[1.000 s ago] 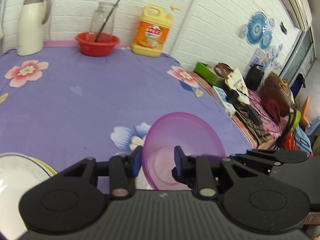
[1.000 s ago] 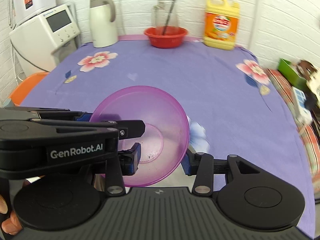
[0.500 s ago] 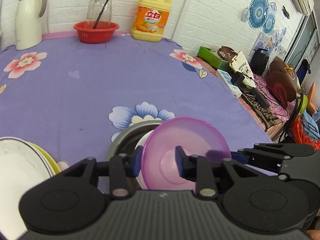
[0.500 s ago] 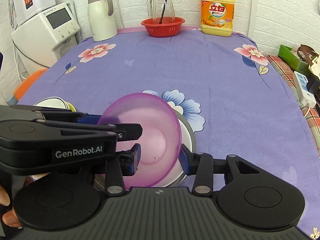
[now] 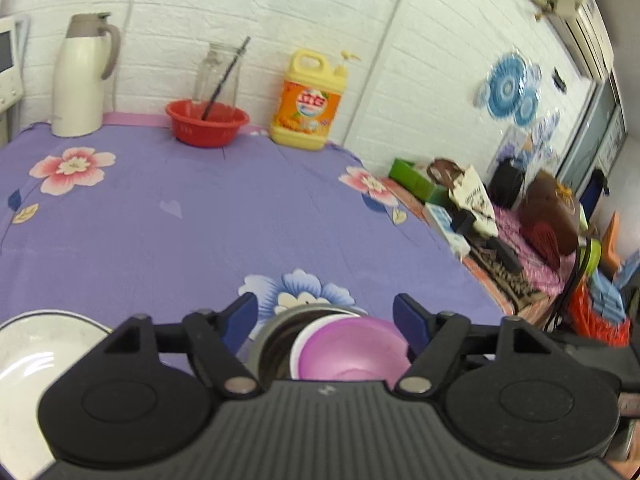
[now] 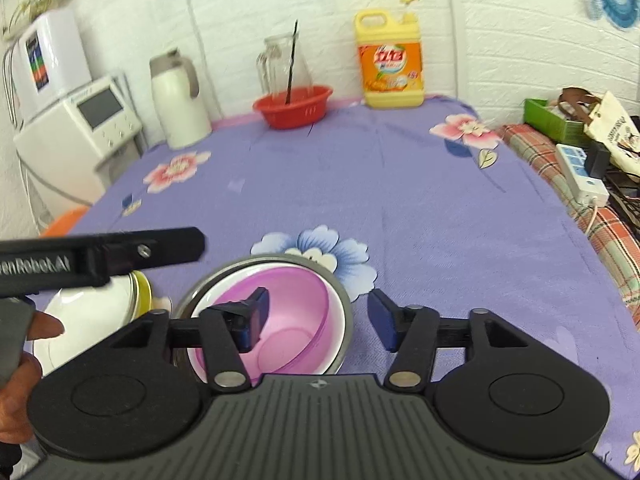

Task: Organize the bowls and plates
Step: 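Lift the pink bowl with both grippers and lower it into the white bowl, then open both grippers and release the pink bowl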

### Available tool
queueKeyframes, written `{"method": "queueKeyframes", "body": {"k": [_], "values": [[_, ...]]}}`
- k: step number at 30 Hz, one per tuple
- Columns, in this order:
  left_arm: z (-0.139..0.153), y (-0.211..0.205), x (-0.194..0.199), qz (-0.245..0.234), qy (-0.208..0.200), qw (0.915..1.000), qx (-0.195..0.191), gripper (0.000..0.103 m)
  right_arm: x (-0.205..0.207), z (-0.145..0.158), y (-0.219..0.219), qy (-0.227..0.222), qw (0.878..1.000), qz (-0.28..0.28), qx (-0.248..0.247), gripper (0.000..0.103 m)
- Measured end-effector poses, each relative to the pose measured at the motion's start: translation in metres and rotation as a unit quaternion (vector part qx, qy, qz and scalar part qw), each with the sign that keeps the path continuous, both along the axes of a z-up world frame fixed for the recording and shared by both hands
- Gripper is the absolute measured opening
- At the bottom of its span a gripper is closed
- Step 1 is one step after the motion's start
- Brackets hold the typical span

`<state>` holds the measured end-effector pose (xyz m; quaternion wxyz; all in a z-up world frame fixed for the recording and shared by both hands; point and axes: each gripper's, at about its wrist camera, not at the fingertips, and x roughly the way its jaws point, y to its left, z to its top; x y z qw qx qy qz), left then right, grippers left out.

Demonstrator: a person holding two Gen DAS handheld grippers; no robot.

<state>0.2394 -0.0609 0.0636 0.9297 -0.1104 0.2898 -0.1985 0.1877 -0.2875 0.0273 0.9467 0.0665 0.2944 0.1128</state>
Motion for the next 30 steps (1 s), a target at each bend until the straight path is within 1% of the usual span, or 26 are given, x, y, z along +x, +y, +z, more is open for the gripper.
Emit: {"method": "queueKeyframes", "body": {"k": [1, 2, 4, 6, 8, 11, 15, 18, 25, 30], "values": [[-0.001, 0.005, -0.002, 0.009, -0.002, 0.9999, -0.006, 0.090, -0.006, -0.003, 0.000, -0.010, 1.000, -0.009, 0.004, 0.103], [-0.002, 0.009, -0.005, 0.022, -0.006, 0.9997, -0.009, 0.093, -0.012, -0.006, 0.000, -0.018, 1.000, -0.016, 0.010, 0.103], [-0.007, 0.013, -0.010, 0.036, -0.012, 0.9993, -0.003, 0.093, -0.022, -0.013, -0.002, -0.029, 0.999, -0.033, 0.030, 0.103], [-0.013, 0.013, -0.011, 0.040, -0.009, 0.9991, 0.010, 0.093, -0.030, -0.021, -0.003, -0.033, 0.997, -0.046, 0.048, 0.103], [-0.019, 0.011, -0.012, 0.039, -0.003, 0.9991, 0.017, 0.093, -0.033, -0.026, -0.002, -0.030, 0.997, -0.052, 0.056, 0.103], [-0.028, 0.007, -0.010, 0.032, 0.010, 0.9989, 0.032, 0.093, -0.030, -0.026, 0.001, -0.023, 0.997, -0.045, 0.051, 0.103], [-0.036, 0.002, 0.000, 0.038, 0.025, 0.9978, 0.048, 0.094, -0.023, -0.026, 0.002, -0.020, 0.998, -0.041, 0.047, 0.103], [-0.040, 0.001, 0.006, 0.045, 0.032, 0.9972, 0.051, 0.094, -0.014, -0.030, 0.001, -0.010, 0.998, -0.041, 0.039, 0.103], [-0.049, -0.003, 0.022, 0.045, 0.048, 0.9958, 0.062, 0.094, 0.006, -0.040, 0.002, 0.013, 0.998, -0.041, 0.040, 0.103], [-0.057, -0.005, 0.032, 0.043, 0.061, 0.9949, 0.067, 0.094, 0.020, -0.053, 0.005, 0.032, 0.998, -0.041, 0.040, 0.103]]}}
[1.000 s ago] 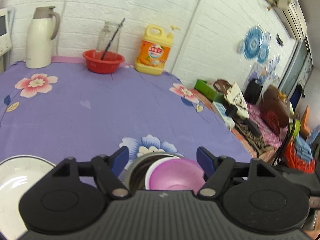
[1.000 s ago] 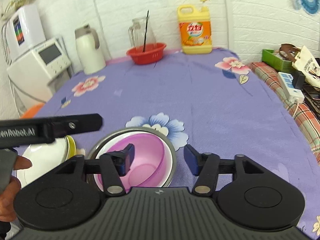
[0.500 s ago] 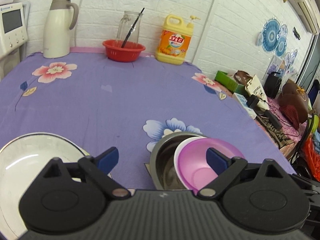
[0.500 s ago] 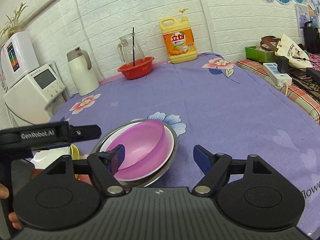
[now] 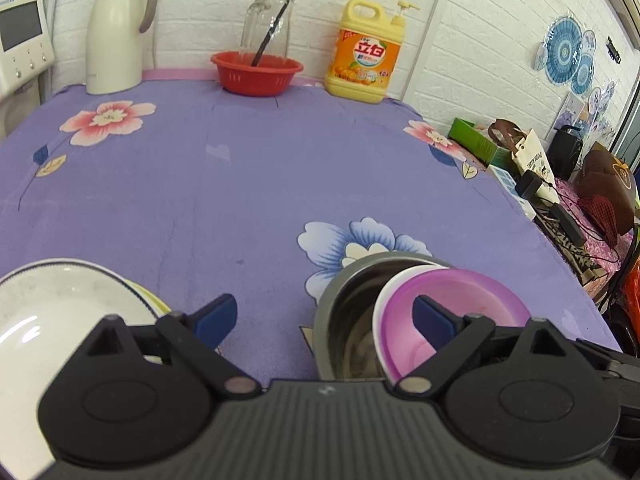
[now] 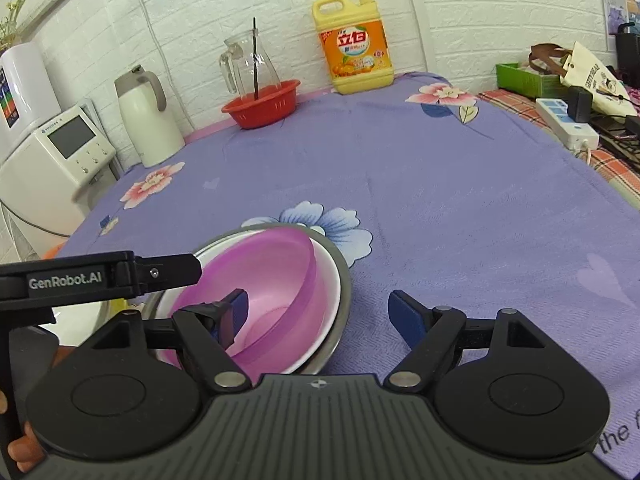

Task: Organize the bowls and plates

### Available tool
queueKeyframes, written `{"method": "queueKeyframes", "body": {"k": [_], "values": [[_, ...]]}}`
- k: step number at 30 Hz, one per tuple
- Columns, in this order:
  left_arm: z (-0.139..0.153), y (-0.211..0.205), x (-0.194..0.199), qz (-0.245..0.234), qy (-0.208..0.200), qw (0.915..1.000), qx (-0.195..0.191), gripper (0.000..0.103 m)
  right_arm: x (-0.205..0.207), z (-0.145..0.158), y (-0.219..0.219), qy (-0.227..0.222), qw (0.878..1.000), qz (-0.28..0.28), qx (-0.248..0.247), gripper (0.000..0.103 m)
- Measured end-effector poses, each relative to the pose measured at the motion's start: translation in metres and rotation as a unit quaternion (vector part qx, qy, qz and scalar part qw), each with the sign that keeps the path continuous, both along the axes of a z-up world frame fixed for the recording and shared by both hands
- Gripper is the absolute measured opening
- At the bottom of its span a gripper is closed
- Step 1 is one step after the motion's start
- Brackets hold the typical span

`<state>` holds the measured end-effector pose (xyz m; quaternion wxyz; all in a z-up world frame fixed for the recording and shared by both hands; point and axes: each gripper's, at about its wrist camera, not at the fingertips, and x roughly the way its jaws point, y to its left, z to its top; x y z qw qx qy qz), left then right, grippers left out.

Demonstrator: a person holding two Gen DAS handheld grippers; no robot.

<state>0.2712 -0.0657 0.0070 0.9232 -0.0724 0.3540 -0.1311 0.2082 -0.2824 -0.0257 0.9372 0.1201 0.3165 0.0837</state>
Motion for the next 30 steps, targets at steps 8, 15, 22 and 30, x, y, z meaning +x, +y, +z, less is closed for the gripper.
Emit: {"method": "queueKeyframes", "body": {"k": [8, 15, 22, 30], "values": [[-0.011, -0.006, 0.013, -0.017, 0.020, 0.9996, 0.005, 0.094, 0.008, -0.006, 0.005, 0.016, 1.000, 0.005, -0.010, 0.103], [-0.019, -0.015, 0.014, -0.046, 0.015, 0.9985, 0.027, 0.094, 0.008, -0.009, 0.018, 0.013, 0.999, 0.022, -0.029, 0.103], [-0.019, -0.009, 0.012, -0.083, 0.012, 0.9963, 0.018, 0.094, 0.007, -0.010, 0.021, 0.021, 0.999, 0.020, -0.041, 0.103], [-0.020, -0.013, 0.015, -0.075, 0.011, 0.9967, 0.026, 0.093, 0.000, -0.008, 0.019, 0.011, 1.000, -0.003, -0.026, 0.103]]}}
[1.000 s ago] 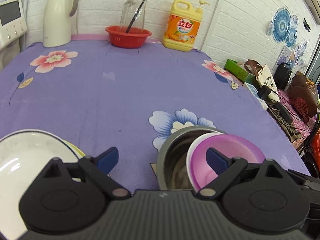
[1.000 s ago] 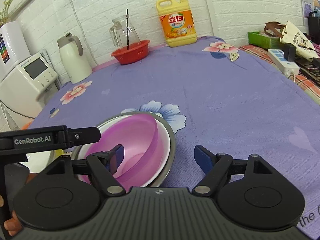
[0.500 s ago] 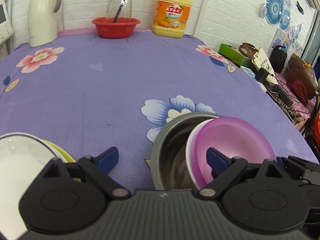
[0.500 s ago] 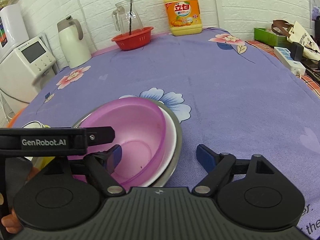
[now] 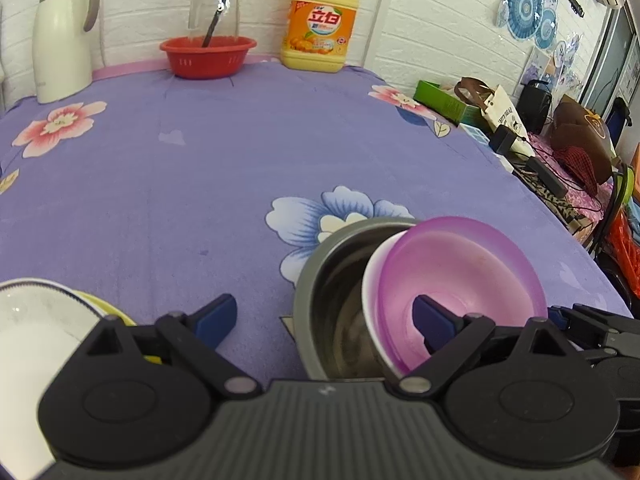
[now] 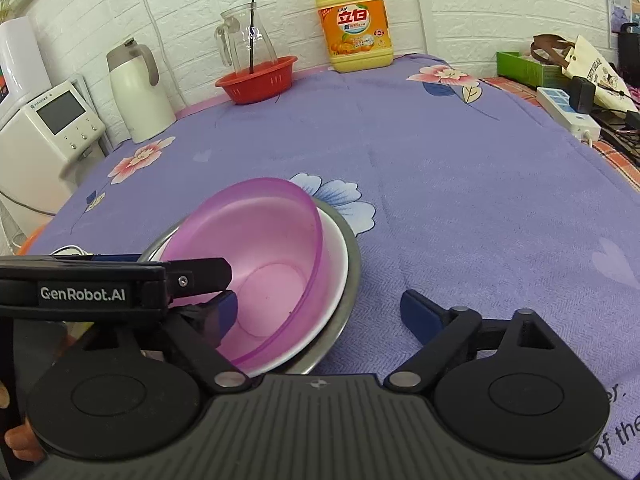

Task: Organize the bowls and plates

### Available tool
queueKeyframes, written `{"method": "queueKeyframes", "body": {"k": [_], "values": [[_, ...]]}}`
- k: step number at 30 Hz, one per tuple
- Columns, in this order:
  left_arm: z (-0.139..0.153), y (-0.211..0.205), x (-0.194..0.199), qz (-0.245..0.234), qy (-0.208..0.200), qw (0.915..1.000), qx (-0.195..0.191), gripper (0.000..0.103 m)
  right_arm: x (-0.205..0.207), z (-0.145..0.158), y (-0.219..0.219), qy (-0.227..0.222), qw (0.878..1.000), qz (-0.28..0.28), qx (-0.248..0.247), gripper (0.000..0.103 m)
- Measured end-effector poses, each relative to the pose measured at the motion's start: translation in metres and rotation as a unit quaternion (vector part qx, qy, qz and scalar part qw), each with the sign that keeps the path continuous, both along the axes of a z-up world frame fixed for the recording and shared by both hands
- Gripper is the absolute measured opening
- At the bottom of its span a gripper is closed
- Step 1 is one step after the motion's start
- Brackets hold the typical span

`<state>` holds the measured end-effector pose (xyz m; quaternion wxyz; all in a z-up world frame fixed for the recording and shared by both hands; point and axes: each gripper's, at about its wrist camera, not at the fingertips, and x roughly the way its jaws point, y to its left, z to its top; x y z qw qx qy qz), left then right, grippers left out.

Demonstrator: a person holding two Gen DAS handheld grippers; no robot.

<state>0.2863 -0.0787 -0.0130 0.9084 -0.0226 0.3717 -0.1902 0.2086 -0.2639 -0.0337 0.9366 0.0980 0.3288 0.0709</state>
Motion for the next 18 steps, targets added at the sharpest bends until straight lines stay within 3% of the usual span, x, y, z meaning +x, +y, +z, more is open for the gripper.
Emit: {"method": "queueKeyframes", "body": {"k": [2, 4, 5, 6, 7, 12, 18], "values": [[0.000, -0.002, 0.000, 0.005, -0.004, 0.9999, 0.012, 0.085, 0.000, -0.001, 0.007, -0.007, 1.000, 0.008, -0.011, 0.103], [0.001, -0.002, -0.003, -0.003, -0.012, 0.9998, 0.015, 0.071, -0.001, -0.001, 0.012, -0.012, 1.000, 0.019, -0.011, 0.103], [0.002, -0.003, -0.005, -0.006, -0.015, 0.9998, 0.013, 0.067, -0.002, -0.001, 0.014, -0.013, 1.000, 0.025, -0.001, 0.094], [0.003, -0.004, -0.007, -0.014, -0.017, 0.9997, 0.009, 0.050, -0.002, 0.000, 0.017, -0.013, 1.000, 0.023, -0.002, 0.094], [0.003, -0.004, -0.005, -0.022, -0.001, 0.9997, -0.010, 0.042, -0.002, 0.001, 0.021, -0.012, 1.000, 0.020, -0.010, 0.095], [0.005, -0.003, -0.006, -0.020, 0.013, 0.9993, -0.027, 0.040, -0.005, 0.007, 0.020, -0.004, 1.000, 0.005, -0.008, 0.095], [0.025, 0.007, -0.021, -0.018, -0.015, 0.9984, -0.052, 0.040, -0.019, 0.031, 0.032, -0.034, 0.999, 0.000, -0.032, 0.095]]}}
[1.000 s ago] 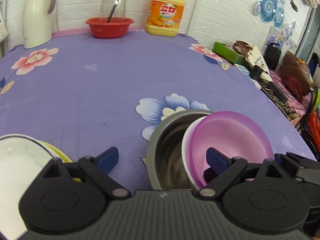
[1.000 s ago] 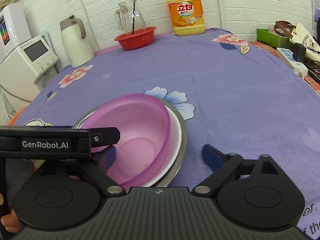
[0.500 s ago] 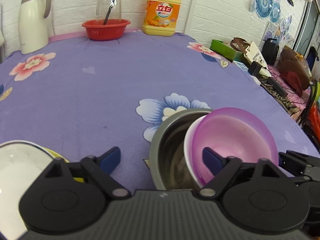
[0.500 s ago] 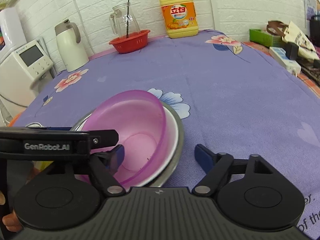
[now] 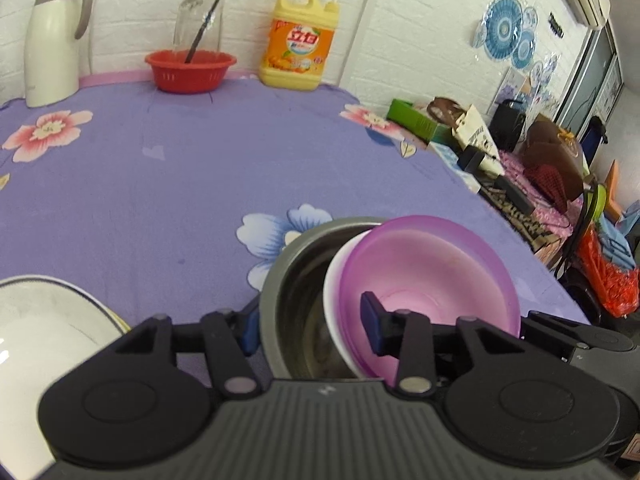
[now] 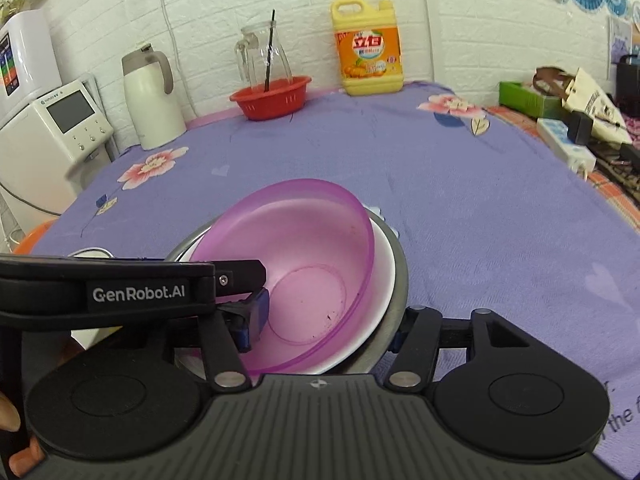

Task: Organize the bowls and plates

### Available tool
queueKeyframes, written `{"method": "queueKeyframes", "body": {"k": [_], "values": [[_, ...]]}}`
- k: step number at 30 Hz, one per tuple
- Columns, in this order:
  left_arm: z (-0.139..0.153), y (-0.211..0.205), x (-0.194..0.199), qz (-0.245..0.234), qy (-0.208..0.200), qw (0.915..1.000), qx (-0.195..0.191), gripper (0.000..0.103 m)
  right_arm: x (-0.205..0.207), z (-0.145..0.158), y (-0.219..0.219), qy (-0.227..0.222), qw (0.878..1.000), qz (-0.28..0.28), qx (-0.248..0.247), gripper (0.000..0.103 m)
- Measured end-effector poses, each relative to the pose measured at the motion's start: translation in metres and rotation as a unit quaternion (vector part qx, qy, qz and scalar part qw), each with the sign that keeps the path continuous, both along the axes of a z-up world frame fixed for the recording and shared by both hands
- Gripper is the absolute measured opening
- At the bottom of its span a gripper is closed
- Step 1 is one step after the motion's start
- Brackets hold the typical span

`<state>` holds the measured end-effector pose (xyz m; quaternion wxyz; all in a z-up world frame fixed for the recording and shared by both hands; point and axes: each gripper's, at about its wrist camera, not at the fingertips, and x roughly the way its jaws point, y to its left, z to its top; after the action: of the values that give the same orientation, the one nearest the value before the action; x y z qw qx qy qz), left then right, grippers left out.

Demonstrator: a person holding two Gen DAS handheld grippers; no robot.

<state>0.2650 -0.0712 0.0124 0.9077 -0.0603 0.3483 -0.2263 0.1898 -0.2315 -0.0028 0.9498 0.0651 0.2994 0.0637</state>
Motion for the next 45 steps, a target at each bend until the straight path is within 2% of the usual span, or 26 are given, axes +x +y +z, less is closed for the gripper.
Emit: {"method": "queueKeyframes", "body": {"k": [4, 9, 12, 16, 25, 33, 35, 36, 40, 43, 45], "values": [[0.017, 0.031, -0.012, 0.032, -0.024, 0.9992, -0.005, 0.040, -0.001, 0.014, 0.027, -0.022, 0.999, 0.031, -0.002, 0.095], [0.028, 0.091, -0.032, 0.107, -0.039, 0.9934, 0.014, 0.040, 0.006, 0.020, 0.083, -0.030, 0.994, 0.106, 0.007, 0.095], [0.027, 0.126, -0.044, 0.152, -0.037, 0.9875, 0.024, 0.040, 0.009, 0.017, 0.118, -0.024, 0.988, 0.150, 0.013, 0.096], [0.017, 0.163, -0.053, 0.186, -0.022, 0.9820, 0.023, 0.040, 0.013, 0.010, 0.150, -0.008, 0.983, 0.185, 0.012, 0.096], [-0.007, 0.186, -0.047, 0.187, 0.007, 0.9823, -0.004, 0.039, 0.018, -0.004, 0.168, 0.018, 0.982, 0.187, -0.013, 0.096], [-0.013, 0.187, -0.045, 0.175, -0.003, 0.9844, -0.012, 0.040, 0.020, -0.006, 0.172, 0.016, 0.982, 0.186, -0.022, 0.102], [-0.013, 0.190, -0.048, 0.172, -0.012, 0.9848, -0.024, 0.061, 0.021, -0.006, 0.171, 0.017, 0.981, 0.192, -0.015, 0.103], [-0.011, 0.191, -0.049, 0.172, -0.014, 0.9844, -0.032, 0.068, 0.021, -0.006, 0.171, 0.018, 0.981, 0.193, -0.010, 0.103], [-0.004, 0.193, -0.052, 0.180, -0.030, 0.9826, -0.036, 0.068, 0.016, -0.002, 0.175, 0.011, 0.982, 0.187, -0.012, 0.103], [0.001, 0.200, -0.051, 0.189, -0.034, 0.9797, -0.059, 0.068, 0.008, 0.008, 0.174, -0.038, 0.984, 0.170, -0.028, 0.103], [0.004, 0.203, -0.051, 0.195, -0.038, 0.9780, -0.065, 0.068, 0.008, 0.013, 0.174, -0.050, 0.983, 0.172, -0.035, 0.103]]}}
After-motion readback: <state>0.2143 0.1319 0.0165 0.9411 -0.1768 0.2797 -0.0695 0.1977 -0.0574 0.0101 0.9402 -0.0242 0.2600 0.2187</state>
